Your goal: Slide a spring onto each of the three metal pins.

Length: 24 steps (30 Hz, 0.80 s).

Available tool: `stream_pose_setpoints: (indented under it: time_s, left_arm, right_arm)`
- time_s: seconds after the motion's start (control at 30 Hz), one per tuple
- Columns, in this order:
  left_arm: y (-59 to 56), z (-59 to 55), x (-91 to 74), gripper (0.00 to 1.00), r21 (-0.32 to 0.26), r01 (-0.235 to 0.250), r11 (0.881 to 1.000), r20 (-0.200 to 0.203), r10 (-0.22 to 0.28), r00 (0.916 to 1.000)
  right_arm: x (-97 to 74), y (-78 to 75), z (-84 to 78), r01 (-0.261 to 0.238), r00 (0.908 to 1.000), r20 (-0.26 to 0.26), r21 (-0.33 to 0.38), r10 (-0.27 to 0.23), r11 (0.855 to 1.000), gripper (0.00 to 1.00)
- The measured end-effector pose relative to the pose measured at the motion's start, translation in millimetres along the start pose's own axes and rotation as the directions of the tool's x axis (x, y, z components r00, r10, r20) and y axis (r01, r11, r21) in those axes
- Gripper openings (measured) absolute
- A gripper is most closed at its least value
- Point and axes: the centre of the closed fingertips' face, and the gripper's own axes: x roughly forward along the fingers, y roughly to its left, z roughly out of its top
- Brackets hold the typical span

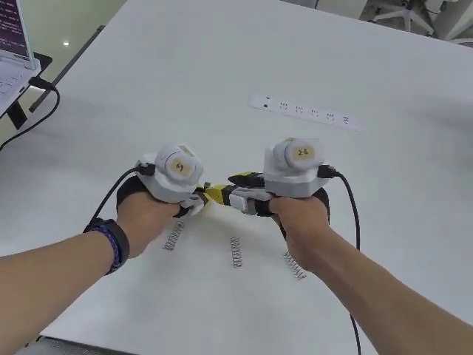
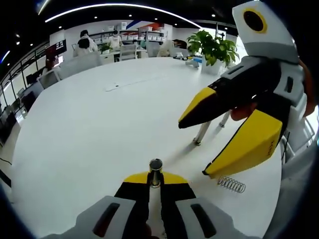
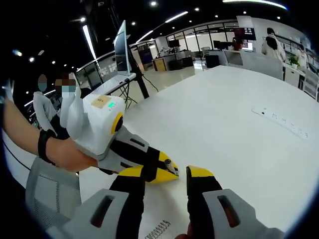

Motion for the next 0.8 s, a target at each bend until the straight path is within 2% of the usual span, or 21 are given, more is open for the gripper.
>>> stream_pose_setpoints:
  time_s: [0.3,0.8]
  left_arm:
    - [0.4,-0.1,0.5,0.0,-0.004,-0.001,1.0,-0.002,0.001,1.0]
    - [3.6,1.5,3.0,0.0,-0.002,-0.009,1.0,0.0,0.009,1.0]
  right_arm:
    - [-24.8,-6.5,4.1,0.042,0.9982,0.043,0.0,-0.042,0.999,0.31]
    - [-52.0,-15.3,7.8,0.093,0.9925,0.08,0.002,-0.092,0.996,0.31]
